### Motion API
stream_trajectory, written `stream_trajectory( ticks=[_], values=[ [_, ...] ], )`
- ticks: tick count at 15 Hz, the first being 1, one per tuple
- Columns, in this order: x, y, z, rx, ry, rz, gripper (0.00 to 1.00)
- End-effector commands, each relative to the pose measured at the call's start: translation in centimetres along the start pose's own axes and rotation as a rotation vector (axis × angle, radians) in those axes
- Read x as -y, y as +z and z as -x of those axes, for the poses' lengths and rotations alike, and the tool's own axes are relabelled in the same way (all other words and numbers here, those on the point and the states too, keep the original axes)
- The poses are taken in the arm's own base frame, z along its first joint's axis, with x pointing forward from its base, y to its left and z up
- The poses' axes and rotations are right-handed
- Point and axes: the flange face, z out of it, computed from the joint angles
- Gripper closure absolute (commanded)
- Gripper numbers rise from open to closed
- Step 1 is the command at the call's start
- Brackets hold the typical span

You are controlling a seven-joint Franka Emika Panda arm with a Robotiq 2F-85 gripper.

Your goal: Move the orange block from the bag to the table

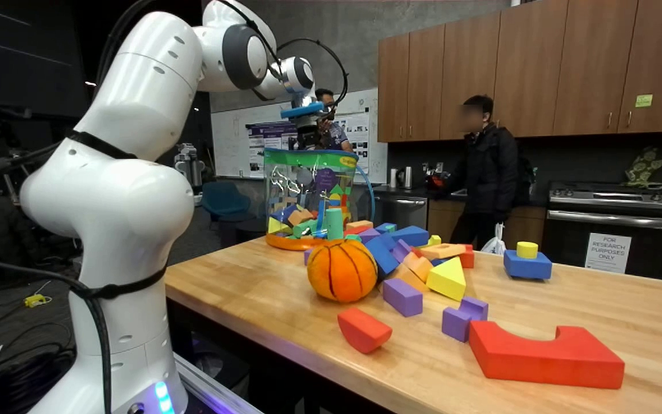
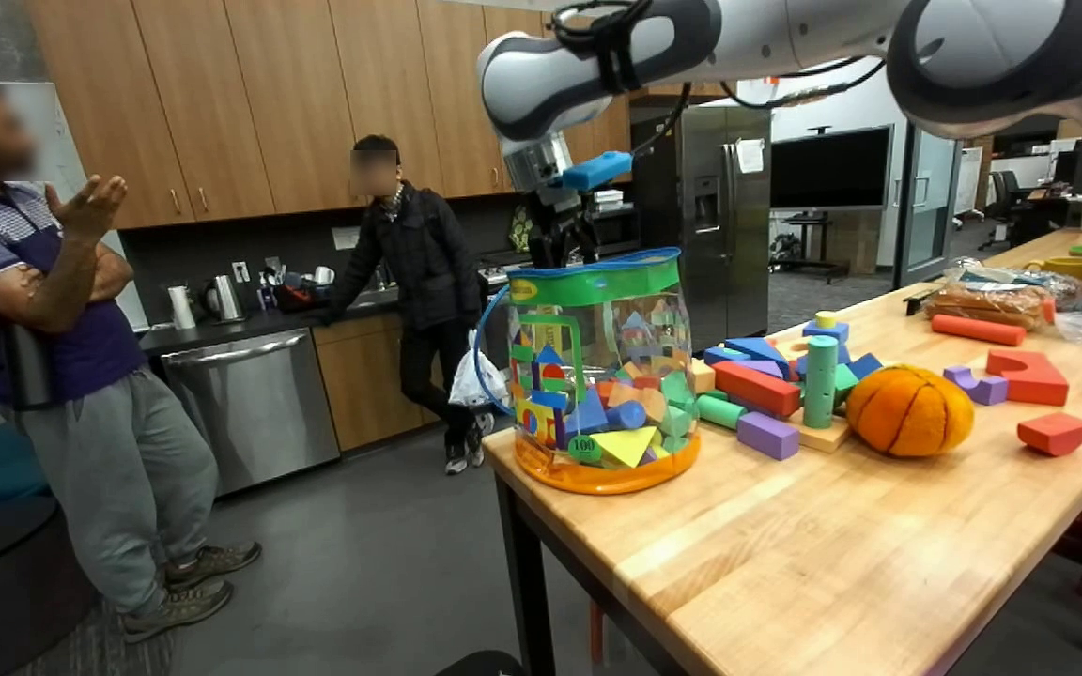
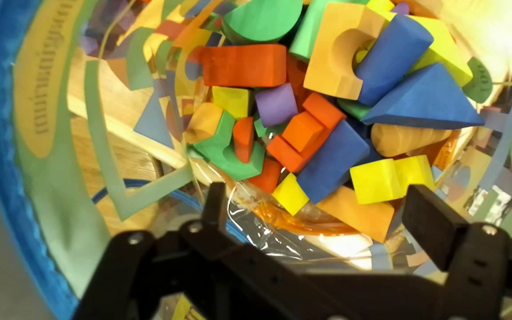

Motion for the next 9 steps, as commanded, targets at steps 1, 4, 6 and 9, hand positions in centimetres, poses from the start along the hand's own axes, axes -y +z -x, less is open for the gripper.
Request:
stream_trajectory(
  ticks=[1,4,6,9],
  values=[
    [0.4,2.3,-2.7,0.039,0.027,0.036,0.0],
    [0.6,4.1,-3.9,0.067,0.035,0.042,0.0],
    [0.5,5.1,-4.3,0.09,0.038,0.043,0.0],
    [0.5,6.6,-4.4,0.139,0.036,0.025,0.0]
  ],
)
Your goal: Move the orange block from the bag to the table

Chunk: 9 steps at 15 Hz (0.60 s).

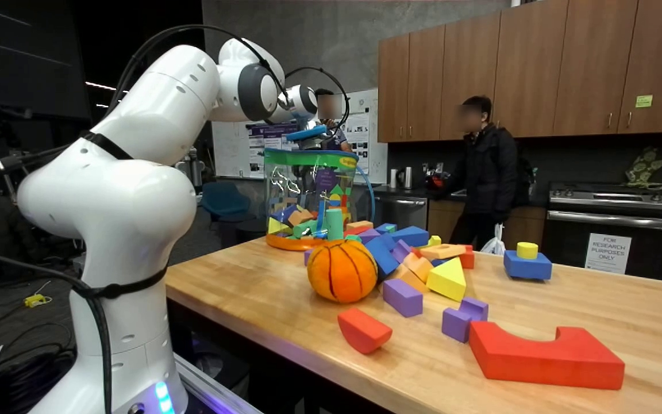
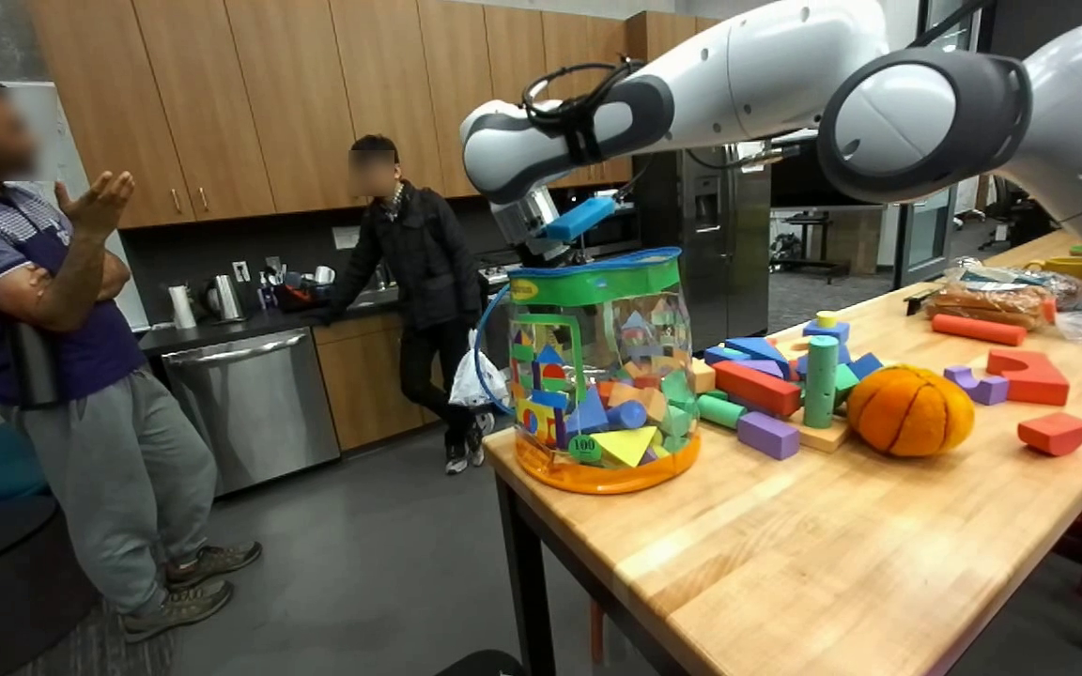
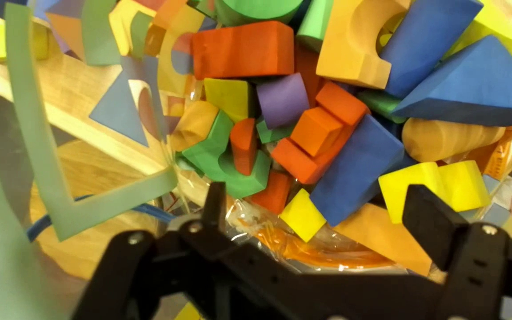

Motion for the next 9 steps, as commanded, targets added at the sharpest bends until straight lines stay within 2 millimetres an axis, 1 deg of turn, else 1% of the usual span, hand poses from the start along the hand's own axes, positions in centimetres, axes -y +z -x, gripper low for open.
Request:
stream_trajectory(
  ticks=[1,4,6,9],
  values=[
    [0.0,1.0,-0.4,0.05,0.013,-0.009,0.0],
    [0.2,2.4,-0.9,0.071,0.015,-0.029,0.0],
    [0.0,2.8,-1.3,0.052,0.049,-0.037,0.0],
    [-0.7,2.5,-1.8,-0.018,0.154,-0.045,0.0]
  ],
)
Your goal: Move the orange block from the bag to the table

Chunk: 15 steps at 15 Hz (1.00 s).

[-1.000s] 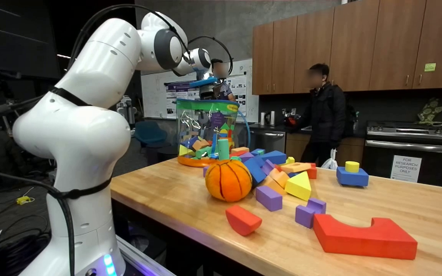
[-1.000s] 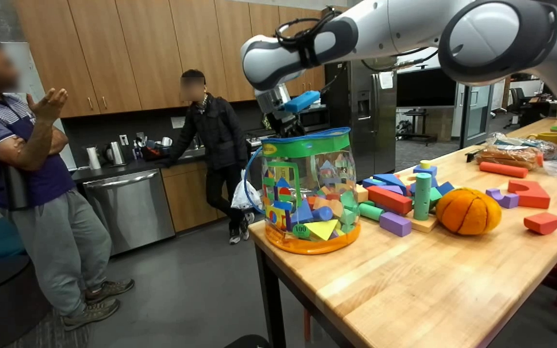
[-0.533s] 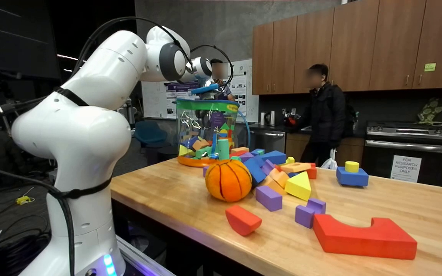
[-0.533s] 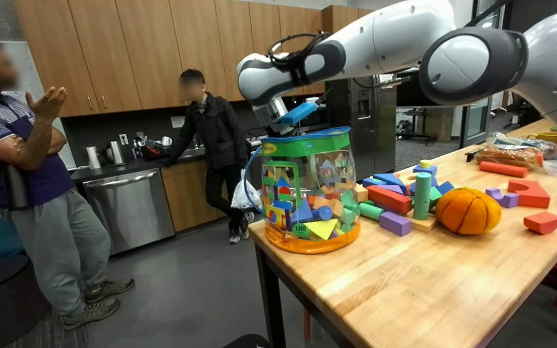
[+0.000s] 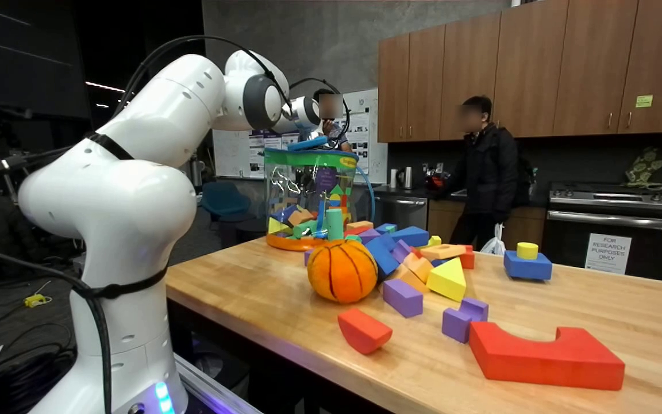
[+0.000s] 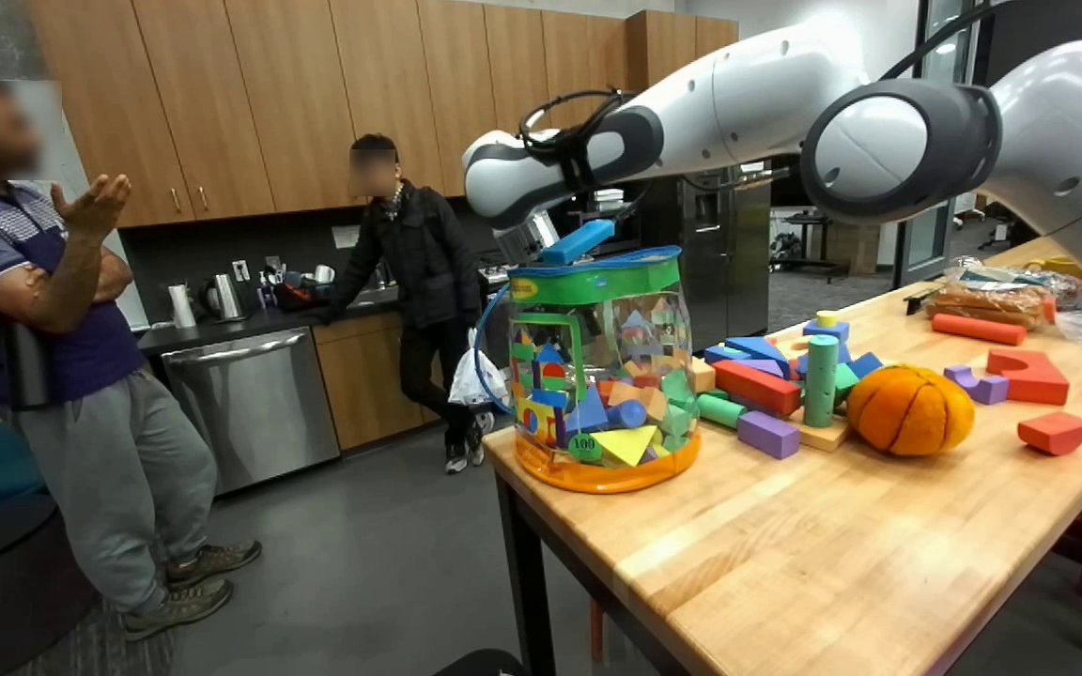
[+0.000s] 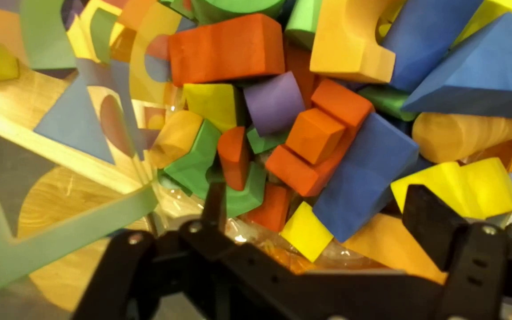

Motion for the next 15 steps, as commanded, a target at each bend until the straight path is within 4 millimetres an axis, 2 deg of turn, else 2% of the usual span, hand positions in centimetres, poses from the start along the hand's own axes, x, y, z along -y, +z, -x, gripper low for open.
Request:
stream_trajectory(
  ticks=[1,8,10,12,13,15],
  values=[
    [-0.9,-0.9,-0.3,-0.08,0.13,-0.035,0.0],
    [-1.5,0.5,-0.1,-0.123,0.306,-0.088,0.0],
    [-1.5,1.1,0.7,-0.098,0.328,-0.102,0.0],
    [-1.6,0.4,2.4,-0.073,0.279,-0.112,0.0],
    [-1.4,1.6,-0.2,-0.089,0.294,-0.089,0.0],
    [-1.5,1.0,0.7,-0.084,0.291,-0.092,0.0]
  ],
)
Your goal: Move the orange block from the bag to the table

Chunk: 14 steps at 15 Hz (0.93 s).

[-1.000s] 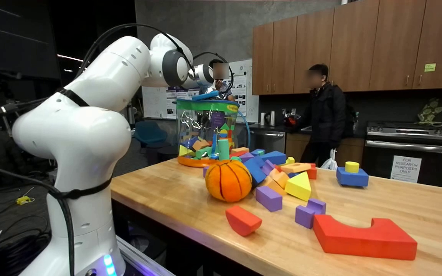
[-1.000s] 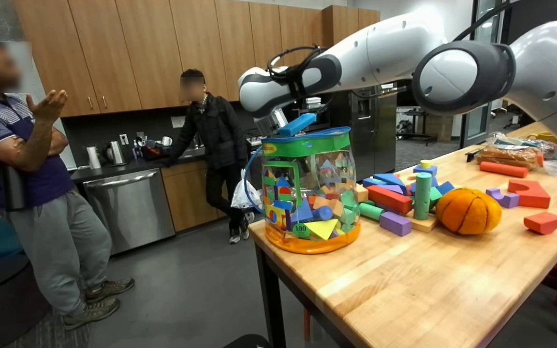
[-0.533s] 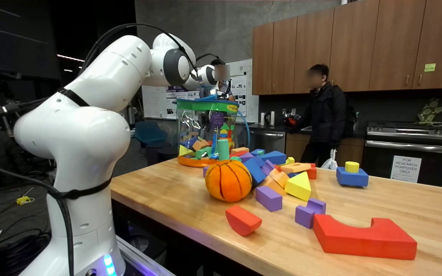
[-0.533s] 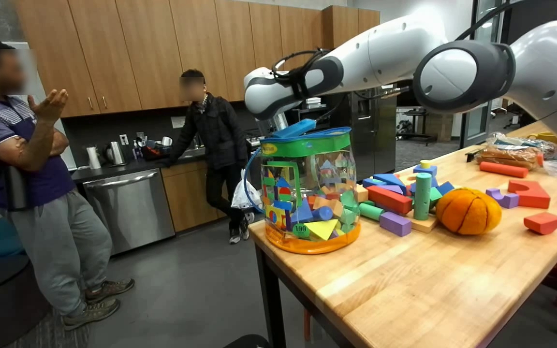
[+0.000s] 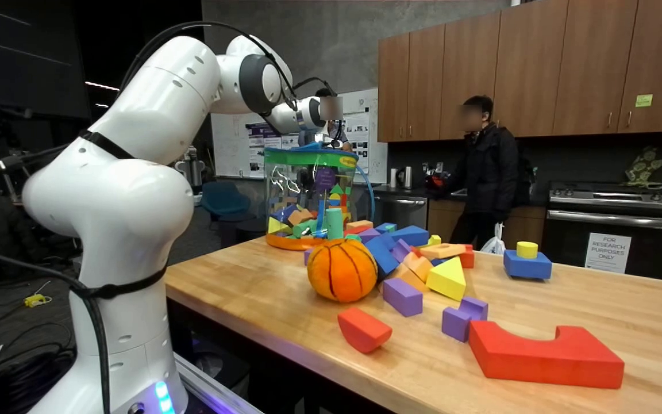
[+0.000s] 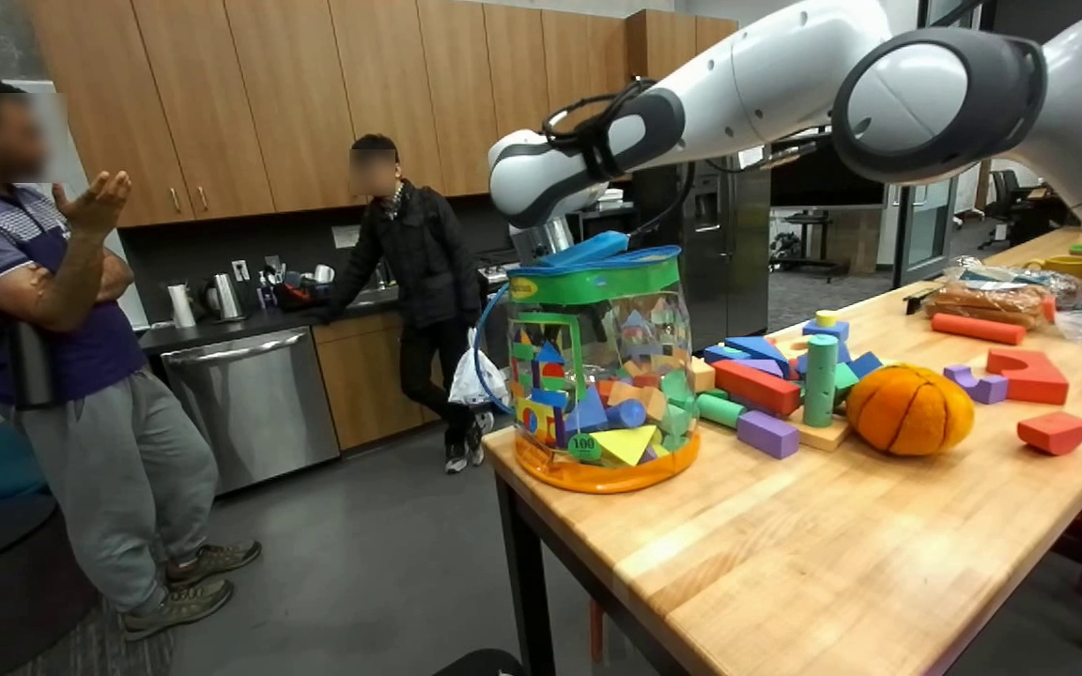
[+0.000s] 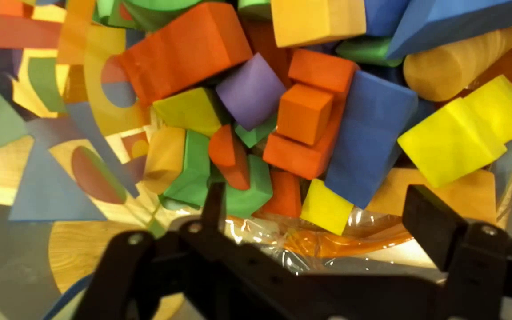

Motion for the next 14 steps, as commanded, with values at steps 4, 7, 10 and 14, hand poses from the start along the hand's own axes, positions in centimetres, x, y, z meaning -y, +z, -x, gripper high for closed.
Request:
stream_trajectory(
  ticks=[4,7,10,14],
  values=[
    [0.2,-0.5,0.4,-0.011,0.002,0.016,0.0],
    [1.0,1.6,0.1,-0.002,-0.001,0.01,0.0],
    [1.5,4.5,0.1,0.033,0.0,-0.007,0.0],
    [0.4,7.8,1.3,0.133,0.047,-0.027,0.0]
  ],
)
